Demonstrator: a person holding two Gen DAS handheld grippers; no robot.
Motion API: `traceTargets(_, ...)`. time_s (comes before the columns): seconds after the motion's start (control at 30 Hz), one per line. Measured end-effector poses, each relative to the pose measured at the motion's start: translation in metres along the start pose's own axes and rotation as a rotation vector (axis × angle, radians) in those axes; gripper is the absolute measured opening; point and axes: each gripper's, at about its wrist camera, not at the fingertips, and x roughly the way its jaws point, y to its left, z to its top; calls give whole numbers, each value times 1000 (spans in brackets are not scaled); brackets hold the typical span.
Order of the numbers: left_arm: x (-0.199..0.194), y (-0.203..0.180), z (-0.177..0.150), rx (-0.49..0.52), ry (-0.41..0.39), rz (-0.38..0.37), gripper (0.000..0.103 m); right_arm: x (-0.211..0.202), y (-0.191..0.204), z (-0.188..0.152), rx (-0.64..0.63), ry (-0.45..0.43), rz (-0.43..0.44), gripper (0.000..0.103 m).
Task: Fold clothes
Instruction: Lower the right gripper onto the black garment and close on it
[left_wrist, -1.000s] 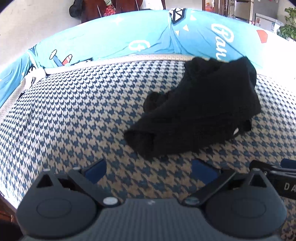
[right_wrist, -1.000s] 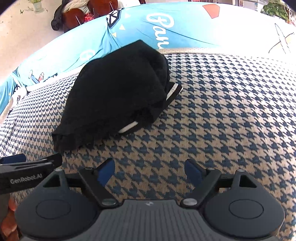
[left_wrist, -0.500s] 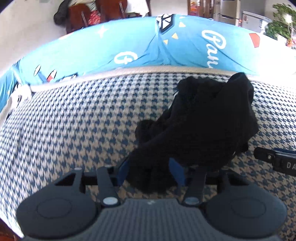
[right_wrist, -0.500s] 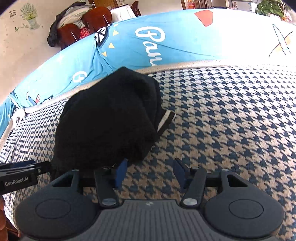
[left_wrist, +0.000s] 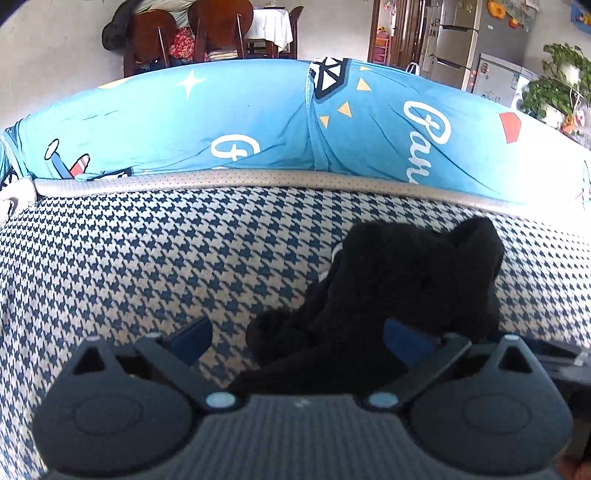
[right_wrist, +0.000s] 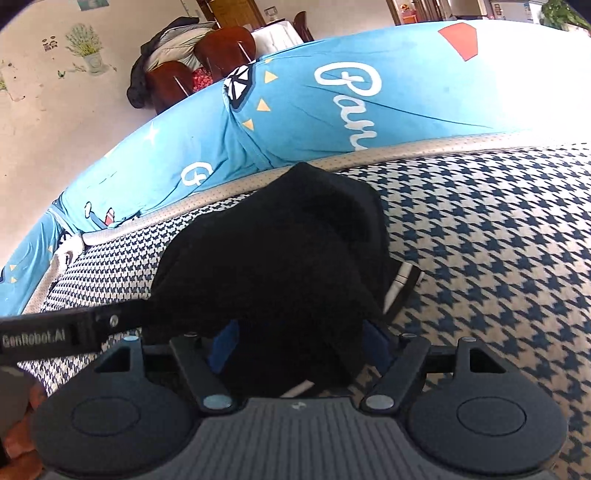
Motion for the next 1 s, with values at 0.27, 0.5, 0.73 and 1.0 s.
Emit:
traceTargets(0.27, 22, -2, 17, -43, 33, -30, 103, 0, 7, -1, -50, -41, 25, 14)
traceTargets(0.5, 26, -7, 7, -76, 85, -21, 103, -26, -6, 2, -36, -115, -52, 7)
traceTargets(0.73, 23, -9, -2, -90, 126, -47, 103, -52, -38, 7, 39, -156, -242, 7)
traceTargets(1.0, 19, -31, -12, -8, 118, -65, 103, -90, -80, 5, 168, -231, -431, 7)
